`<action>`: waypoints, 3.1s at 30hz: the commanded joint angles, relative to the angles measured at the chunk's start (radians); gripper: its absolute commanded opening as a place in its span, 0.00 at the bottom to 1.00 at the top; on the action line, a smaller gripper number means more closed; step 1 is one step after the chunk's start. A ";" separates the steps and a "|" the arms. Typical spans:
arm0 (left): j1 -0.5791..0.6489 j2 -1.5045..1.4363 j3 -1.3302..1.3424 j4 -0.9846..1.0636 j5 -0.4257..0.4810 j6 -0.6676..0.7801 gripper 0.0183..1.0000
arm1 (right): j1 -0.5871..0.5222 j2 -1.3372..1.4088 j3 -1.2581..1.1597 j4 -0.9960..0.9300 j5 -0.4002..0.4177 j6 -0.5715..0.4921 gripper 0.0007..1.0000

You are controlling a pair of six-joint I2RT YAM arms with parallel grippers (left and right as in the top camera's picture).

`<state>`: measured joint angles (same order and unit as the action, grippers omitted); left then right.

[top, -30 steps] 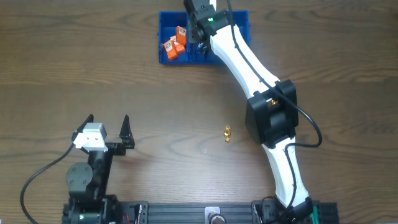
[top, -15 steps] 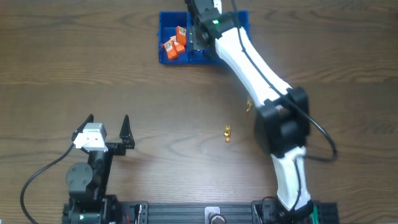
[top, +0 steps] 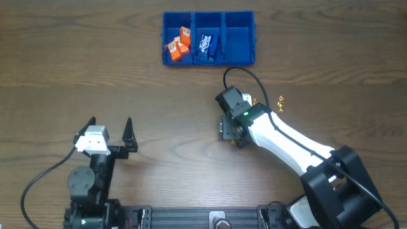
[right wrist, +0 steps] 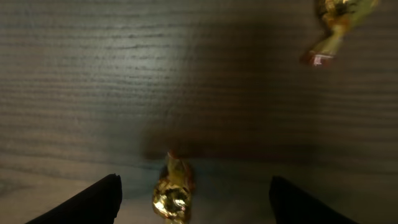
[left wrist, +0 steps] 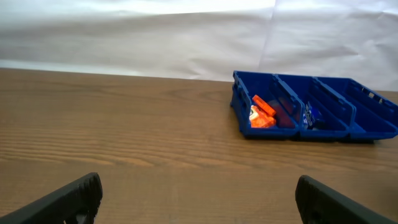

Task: Sort Candies Into Trays

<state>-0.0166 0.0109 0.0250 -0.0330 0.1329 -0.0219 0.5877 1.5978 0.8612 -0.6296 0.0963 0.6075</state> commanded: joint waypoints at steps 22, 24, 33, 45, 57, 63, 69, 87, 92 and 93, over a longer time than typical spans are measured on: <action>0.003 -0.005 -0.019 -0.032 0.021 0.008 1.00 | 0.053 0.048 -0.037 0.024 -0.031 0.026 0.48; 0.003 -0.005 -0.019 -0.032 0.021 0.008 1.00 | 0.053 0.050 -0.037 0.025 -0.031 0.025 0.45; 0.003 -0.005 -0.019 -0.032 0.021 0.008 1.00 | 0.053 0.054 -0.037 0.043 -0.027 0.025 0.25; 0.003 -0.005 -0.019 -0.032 0.021 0.008 1.00 | -0.022 -0.181 0.236 -0.134 0.143 -0.043 0.18; 0.003 -0.005 -0.019 -0.032 0.021 0.008 1.00 | -0.262 0.460 1.046 -0.152 0.135 -0.295 0.19; 0.003 -0.005 -0.019 -0.032 0.021 0.008 1.00 | -0.269 0.521 1.045 -0.113 0.127 -0.296 0.35; 0.003 -0.005 -0.019 -0.032 0.021 0.008 1.00 | -0.273 0.492 1.020 -0.116 0.127 -0.303 0.48; 0.003 -0.005 -0.019 -0.032 0.021 0.008 1.00 | -0.287 0.052 0.039 0.133 0.060 -0.137 0.47; 0.003 -0.005 -0.019 -0.032 0.021 0.008 1.00 | -0.287 0.105 0.051 0.199 0.060 -0.142 0.47; 0.003 -0.005 -0.019 -0.032 0.021 0.008 1.00 | -0.287 0.113 0.053 0.208 0.060 -0.144 0.47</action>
<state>-0.0166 0.0109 0.0257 -0.0338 0.1329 -0.0219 0.3115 1.6848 0.8936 -0.4362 0.1497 0.4561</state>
